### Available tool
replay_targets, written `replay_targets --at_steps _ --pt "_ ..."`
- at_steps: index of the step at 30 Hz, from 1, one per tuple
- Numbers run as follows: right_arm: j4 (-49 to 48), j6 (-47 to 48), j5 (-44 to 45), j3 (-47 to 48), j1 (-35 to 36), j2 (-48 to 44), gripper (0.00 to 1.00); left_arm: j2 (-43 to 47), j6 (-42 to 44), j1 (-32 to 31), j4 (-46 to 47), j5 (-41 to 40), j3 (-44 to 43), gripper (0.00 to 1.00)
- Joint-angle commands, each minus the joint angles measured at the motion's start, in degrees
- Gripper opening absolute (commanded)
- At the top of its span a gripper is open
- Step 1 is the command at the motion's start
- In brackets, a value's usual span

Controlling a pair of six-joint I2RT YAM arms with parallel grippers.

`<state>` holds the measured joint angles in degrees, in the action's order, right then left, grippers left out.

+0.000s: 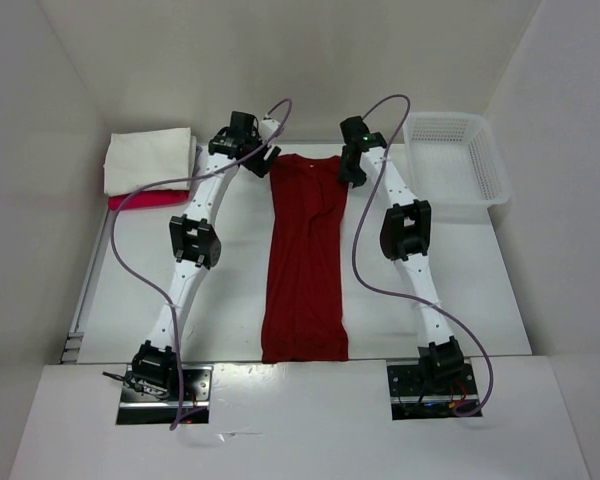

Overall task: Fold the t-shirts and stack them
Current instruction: Rotate the tshirt 90 degrees

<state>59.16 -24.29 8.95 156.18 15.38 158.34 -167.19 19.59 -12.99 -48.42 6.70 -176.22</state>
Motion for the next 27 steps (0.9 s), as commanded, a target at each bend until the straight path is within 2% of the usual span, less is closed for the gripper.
replay_targets --at_steps 1,2,3,7,9,10,13,15,16,17,20,22,24,26,27 --pt "-0.2 1.9 -6.2 3.4 1.1 4.2 0.41 -2.1 2.4 -0.5 -1.0 0.9 0.3 0.8" --pt "-0.8 1.9 -7.9 4.3 1.1 5.0 0.37 -3.0 3.5 -1.0 -1.0 0.3 0.3 0.77" --pt "-1.7 1.3 -8.7 6.2 1.1 6.4 0.26 -4.3 4.0 -1.0 -1.0 0.3 -0.9 0.77" --pt "-4.2 0.1 -11.7 11.8 -0.2 9.6 0.07 -6.1 6.9 -2.2 0.0 -0.4 -3.0 0.77" --pt "-6.1 -0.4 -13.8 15.0 -0.8 11.1 0.04 -6.7 7.4 -3.7 2.9 -1.6 -3.5 0.81" --pt "-8.9 -1.0 -14.6 16.0 -1.4 11.1 0.04 -7.2 7.4 -3.7 4.2 -2.2 -3.5 0.88" --pt "-12.7 -1.6 -17.4 19.8 -1.4 12.7 0.05 -7.2 5.6 -4.2 12.0 -5.2 -3.5 0.93" --pt "-16.0 -1.6 -20.2 22.5 -2.0 13.5 0.21 -7.7 4.8 -4.2 14.7 -7.7 -3.5 0.96" --pt "-16.6 -1.6 -20.8 23.4 -2.0 14.0 0.36 -7.2 4.8 -4.2 16.6 -8.4 -3.5 0.97" --pt "-17.1 -1.6 -21.4 23.4 -2.5 13.4 0.61 -6.2 4.1 -4.2 17.1 -9.2 -3.5 1.0" --pt "-15.0 1.0 -22.7 23.4 -3.2 9.0 0.93 -2.0 2.8 -2.9 17.1 -11.0 -3.5 1.0" --pt "-11.9 2.1 -20.8 23.4 -4.4 3.2 0.99 1.2 2.8 -2.3 14.8 -11.0 -3.5 1.0" --pt "-7.4 2.7 -17.6 21.6 -4.4 -2.0 1.0 6.8 4.4 -2.3 10.7 -10.4 -3.5 1.0" --pt "-4.1 3.4 -14.6 14.7 -4.4 -12.2 1.0 13.2 6.1 -2.3 5.0 -8.6 -3.5 1.0" --pt "-3.3 4.3 -10.6 7.7 -3.3 -15.9 1.0 17.5 6.1 -2.3 2.6 -5.9 -3.5 1.0"
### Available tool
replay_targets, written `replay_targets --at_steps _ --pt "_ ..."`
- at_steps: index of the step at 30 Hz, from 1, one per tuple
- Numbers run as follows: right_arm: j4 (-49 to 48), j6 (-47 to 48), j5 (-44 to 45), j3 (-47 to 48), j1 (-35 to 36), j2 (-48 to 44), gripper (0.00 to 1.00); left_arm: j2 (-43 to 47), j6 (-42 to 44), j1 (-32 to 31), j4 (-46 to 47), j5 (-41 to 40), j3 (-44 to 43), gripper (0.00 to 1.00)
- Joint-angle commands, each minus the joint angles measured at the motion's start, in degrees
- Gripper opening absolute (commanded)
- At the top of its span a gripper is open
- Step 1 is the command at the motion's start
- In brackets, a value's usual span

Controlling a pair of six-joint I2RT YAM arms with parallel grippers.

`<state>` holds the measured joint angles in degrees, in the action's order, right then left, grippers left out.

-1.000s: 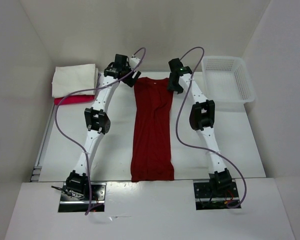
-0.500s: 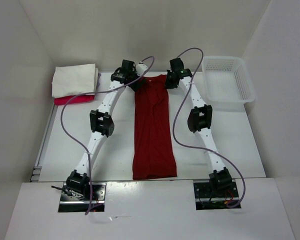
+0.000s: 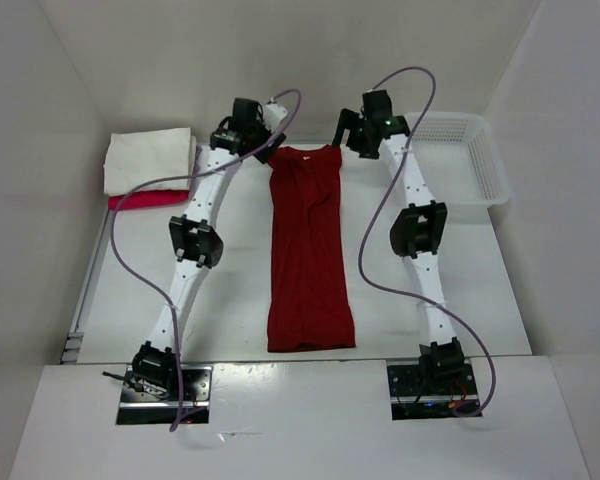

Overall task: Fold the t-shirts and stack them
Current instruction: Rotate the tshirt 90 degrees, then grab the bottom of the folded rectangular tshirt with both arms

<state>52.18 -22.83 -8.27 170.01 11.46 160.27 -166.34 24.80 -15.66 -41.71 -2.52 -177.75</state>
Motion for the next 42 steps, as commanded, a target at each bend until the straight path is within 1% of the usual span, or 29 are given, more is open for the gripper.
replay_targets --at_steps 1,3,4,5,6,7,8,9,10,11,12,13,14,15,17,18,20,21,22,23,24,25,26,29,30,33,36,39,42 --pt "4.7 3.4 8.4 -10.0 0.7 -25.5 1.0 18.6 1.7 0.4 -6.8 5.0 -2.0 1.0" --pt "7.1 3.4 12.7 -18.4 1.5 -32.9 1.0 21.9 4.7 -0.2 -16.3 10.7 -2.0 1.0" --pt "7.1 3.4 12.8 -28.3 2.1 -36.8 1.0 24.5 5.9 -0.2 -20.1 12.4 -2.0 1.0" --pt "7.1 3.4 13.4 -33.8 2.1 -45.3 1.0 25.3 7.4 -1.1 -28.9 14.4 -2.0 1.0" --pt "5.2 3.4 14.3 -46.0 2.9 -49.8 1.0 25.9 9.7 -1.8 -33.0 16.3 -1.3 1.0" --pt "4.0 2.7 15.6 -52.3 3.5 -54.3 1.0 29.4 7.7 -3.1 -33.1 15.6 4.3 1.0" --pt "2.9 1.4 15.6 -57.8 3.5 -63.0 1.0 33.1 8.9 -3.1 -33.1 17.3 12.5 1.0" --pt "1.5 0.3 15.6 -63.3 3.5 -66.9 1.0 37.0 11.6 -4.0 -32.0 19.2 20.8 1.0" --pt "1.0 -1.1 14.3 -73.5 3.5 -70.5 1.0 45.4 12.9 -6.3 -29.9 19.9 37.7 1.0" --pt "1.0 -3.6 13.2 -78.0 4.0 -77.3 1.0 50.1 14.1 -8.1 -24.2 19.4 46.7 1.0" --pt "0.4 -5.1 12.6 -82.3 4.5 -80.4 1.0 55.2 15.5 -10.5 -20.4 17.8 56.3 1.0" --pt "0.4 -6.7 12.0 -90.1 5.3 -83.1 1.0 65.9 18.4 -13.6 -16.0 14.9 66.0 1.0" --pt "-0.2 -9.7 10.5 -93.5 7.2 -85.7 1.0 70.8 20.0 -20.6 -8.2 8.1 75.5 1.0" --pt "-0.8 -11.8 10.5 -99.8 8.2 -90.3 1.0 77.9 21.3 -24.0 -6.0 5.3 90.7 1.0" --pt "-1.6 -17.1 7.9 -105.5 10.8 -94.0 1.0 81.3 20.7 -31.1 -5.2 2.2 100.1 1.0" --pt "-2.3 -18.8 7.1 -110.5 11.6 -97.4 1.0 83.4 19.9 -32.3 -5.2 2.2 107.0 1.0" --pt "-2.3 -24.2 6.4 -116.9 14.6 -100.4 0.95 85.6 18.3 -35.6 -5.2 4.6 112.9 1.0" --pt "-2.3 -26.0 5.9 -118.8 15.8 -103.3 0.9 86.9 17.7 -36.4 -5.2 5.3 115.2 1.0" --pt "-2.9 -28.0 5.4 -120.4 17.0 -104.5 0.76 86.9 17.0 -37.0 -3.9 5.9 118.8 1.0" --pt "-2.9 -29.9 4.1 -123.5 19.0 -105.7 0.69 86.9 17.0 -37.6 -2.9 5.9 120.5 1.0" --pt "-2.9 -33.4 4.1 -125.1 19.8 -107.5 0.66 86.3 17.0 -38.1 -1.8 4.6 122.1 1.0" --pt "-2.9 -34.8 3.5 -126.6 20.4 -108.1 0.61 86.3 17.7 -38.9 0.6 3.6 123.7 1.0" --pt "-2.9 -36.0 3.0 -129.1 21.0 -108.7 0.61 85.6 17.7 -41.1 2.0 1.9 126.0 1.0" --pt "-4.1 -40.0 1.9 -132.0 23.7 -110.3 0.61 83.3 17.0 -44.5 4.4 1.9 126.0 1.0" --pt "-4.1 -40.5 1.3 -132.0 24.3 -110.8 0.61 82.6 17.0 -46.7 5.1 2.8 124.4 1.0" --pt "-4.1 -40.5 1.9 -132.9 25.9 -108.3 0.61 80.8 15.8 -50.9 6.2 2.8 123.9 1.0" --pt "-4.8 -40.5 3.0 -132.9 26.8 -103.6 0.62 80.3 14.7 -54.7 7.5 3.8 126.2 1.0" --pt "-4.8 -40.5 3.9 -132.3 28.5 -100.1 0.65 79.7 14.7 -55.4 9.7 3.2 129.1 1.0" --pt "-6.7 -41.9 4.4 -133.4 30.2 -98.9 0.65 78.1 14.7 -55.4 11.4 2.4 130.3 1.0"
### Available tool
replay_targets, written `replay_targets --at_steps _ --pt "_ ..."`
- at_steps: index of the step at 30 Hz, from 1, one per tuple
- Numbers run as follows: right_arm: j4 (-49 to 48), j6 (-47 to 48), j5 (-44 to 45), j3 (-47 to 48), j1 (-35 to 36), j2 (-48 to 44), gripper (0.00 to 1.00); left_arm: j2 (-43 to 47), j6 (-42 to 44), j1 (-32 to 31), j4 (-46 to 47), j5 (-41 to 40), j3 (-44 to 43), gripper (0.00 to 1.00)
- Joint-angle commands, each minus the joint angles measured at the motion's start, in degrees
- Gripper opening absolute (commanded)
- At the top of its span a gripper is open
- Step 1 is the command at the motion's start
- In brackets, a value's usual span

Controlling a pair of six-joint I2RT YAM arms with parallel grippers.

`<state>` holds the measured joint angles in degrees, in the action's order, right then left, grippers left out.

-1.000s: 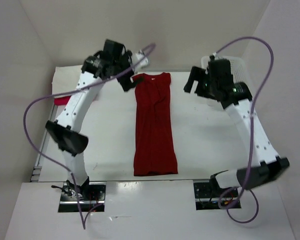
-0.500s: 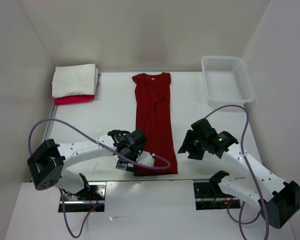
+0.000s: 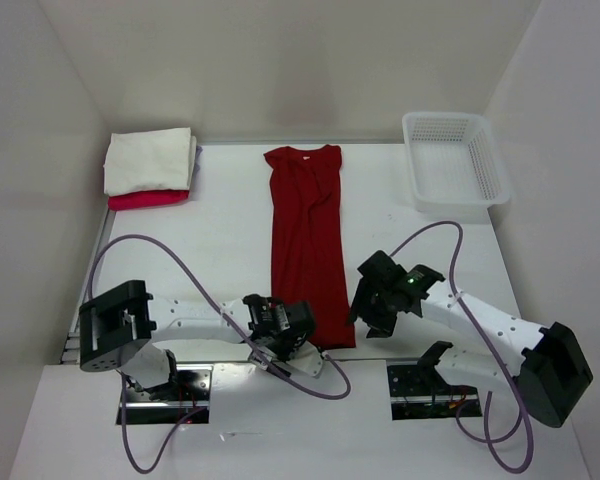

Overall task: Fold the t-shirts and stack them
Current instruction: Grab the bottom of the folded rectangular tshirt with both arms

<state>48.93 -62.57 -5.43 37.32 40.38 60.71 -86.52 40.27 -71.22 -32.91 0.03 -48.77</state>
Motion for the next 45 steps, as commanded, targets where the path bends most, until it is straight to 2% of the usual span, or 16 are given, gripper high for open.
replay_targets --at_steps 1,5,11,20,25,28,34,39,41,42,44,45 --pt "-4.0 -2.1 0.7 -1.4 1.3 1.2 0.65 -2.5 -0.8 0.2 3.2 0.4 1.3 1.0" --pt "-4.7 -2.1 0.7 -1.4 3.2 5.5 0.68 -5.0 -0.8 0.2 4.8 0.4 -0.1 1.0" --pt "-6.5 -2.1 0.7 -1.4 3.2 6.7 0.68 -5.5 -0.8 0.2 5.3 1.6 -0.7 1.0" --pt "-9.4 -0.5 0.2 -1.9 3.7 9.7 0.68 -5.5 -5.5 0.2 4.1 5.7 -2.8 1.0" --pt "-9.4 0.2 -0.5 -1.9 3.7 10.2 0.68 -7.3 -7.7 0.2 4.1 6.9 -2.8 0.92" --pt "-9.4 0.2 -0.5 -1.9 3.7 10.7 0.67 -7.8 -8.4 0.2 4.1 6.9 -2.8 0.83" --pt "-6.9 -1.8 -0.5 -2.4 6.7 11.9 0.66 -7.8 -8.9 0.2 4.6 6.9 -2.3 0.58" --pt "-7.4 -2.6 -2.0 -4.2 8.8 12.4 0.58 -8.3 -10.0 0.2 4.6 5.9 -2.3 0.39" --pt "-6.6 -2.6 -2.5 -3.4 8.8 12.4 0.58 -8.3 -10.0 0.2 4.6 5.9 -2.3 0.4" --pt "-4.7 -2.6 -1.6 -2.9 8.8 11.7 0.59 -8.3 -10.0 0.2 4.6 5.3 -2.3 0.44" --pt "-3.4 -3.1 -1.1 -1.6 8.8 9.4 0.66 -7.8 -10.0 0.2 3.9 5.3 -2.3 0.62" --pt "-2.7 -3.6 -0.6 -1.5 8.8 8.6 0.68 -7.0 -10.0 0.2 2.9 5.3 -2.3 0.64"
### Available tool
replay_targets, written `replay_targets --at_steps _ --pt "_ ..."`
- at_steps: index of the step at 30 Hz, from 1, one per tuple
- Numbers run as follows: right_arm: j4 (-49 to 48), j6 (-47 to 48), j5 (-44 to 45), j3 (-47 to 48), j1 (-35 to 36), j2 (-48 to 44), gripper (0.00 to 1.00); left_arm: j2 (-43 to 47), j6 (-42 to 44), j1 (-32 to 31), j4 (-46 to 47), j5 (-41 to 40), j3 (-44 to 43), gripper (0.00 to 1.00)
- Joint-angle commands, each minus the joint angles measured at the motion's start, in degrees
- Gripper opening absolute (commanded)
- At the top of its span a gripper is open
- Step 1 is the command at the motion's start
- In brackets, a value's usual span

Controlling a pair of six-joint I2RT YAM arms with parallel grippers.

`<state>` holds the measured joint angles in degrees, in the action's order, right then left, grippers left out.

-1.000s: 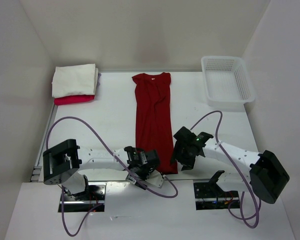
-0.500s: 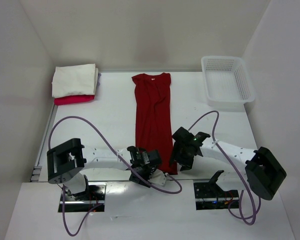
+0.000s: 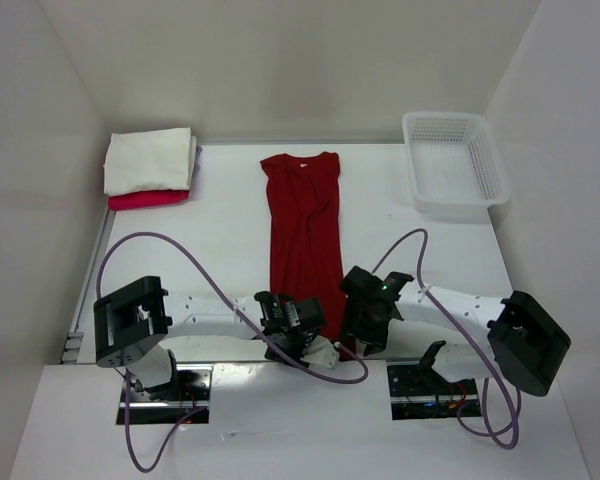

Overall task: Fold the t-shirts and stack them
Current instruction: Grab the bottom of the folded rectangular tshirt with both arms

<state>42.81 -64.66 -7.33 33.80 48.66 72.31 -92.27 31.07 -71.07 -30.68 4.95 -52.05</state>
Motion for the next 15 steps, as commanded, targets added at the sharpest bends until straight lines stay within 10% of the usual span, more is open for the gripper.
replay_targets --at_steps 1,9,15 --pt "3.4 -1.5 1.4 2.0 0.5 -3.7 0.68 -0.1 0.2 0.1 0.7 0.4 1.0 0.64" --pt "1.7 -1.5 -1.7 0.0 1.0 -2.2 0.65 1.9 3.8 0.1 -1.1 -0.6 3.2 0.65" --pt "-2.7 -0.5 -4.3 -1.8 1.0 2.3 0.59 -1.1 4.4 0.1 -1.1 2.2 3.2 0.37"
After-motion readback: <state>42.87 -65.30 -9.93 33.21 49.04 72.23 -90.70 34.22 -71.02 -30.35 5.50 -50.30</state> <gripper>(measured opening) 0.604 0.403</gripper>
